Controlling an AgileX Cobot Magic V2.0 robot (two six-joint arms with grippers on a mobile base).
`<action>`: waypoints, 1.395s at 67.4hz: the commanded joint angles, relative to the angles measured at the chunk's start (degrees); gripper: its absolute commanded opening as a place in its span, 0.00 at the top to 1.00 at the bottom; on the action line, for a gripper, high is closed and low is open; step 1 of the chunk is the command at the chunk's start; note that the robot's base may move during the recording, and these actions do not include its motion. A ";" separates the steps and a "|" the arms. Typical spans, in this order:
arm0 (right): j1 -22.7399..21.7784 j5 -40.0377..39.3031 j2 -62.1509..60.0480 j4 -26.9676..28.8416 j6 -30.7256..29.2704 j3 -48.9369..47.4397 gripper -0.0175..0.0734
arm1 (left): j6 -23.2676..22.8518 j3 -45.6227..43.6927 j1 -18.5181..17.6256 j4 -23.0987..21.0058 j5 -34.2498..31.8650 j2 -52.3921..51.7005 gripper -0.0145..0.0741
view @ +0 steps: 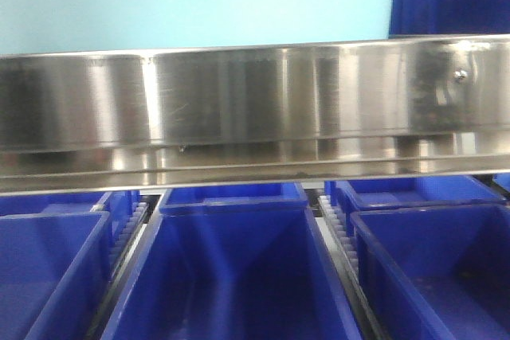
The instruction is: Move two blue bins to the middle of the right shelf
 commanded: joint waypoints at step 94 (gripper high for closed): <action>-0.17 0.12 -0.63 -0.96 -2.26 -0.61 0.97 | -1.57 -0.89 0.00 -2.36 -5.40 -0.86 0.96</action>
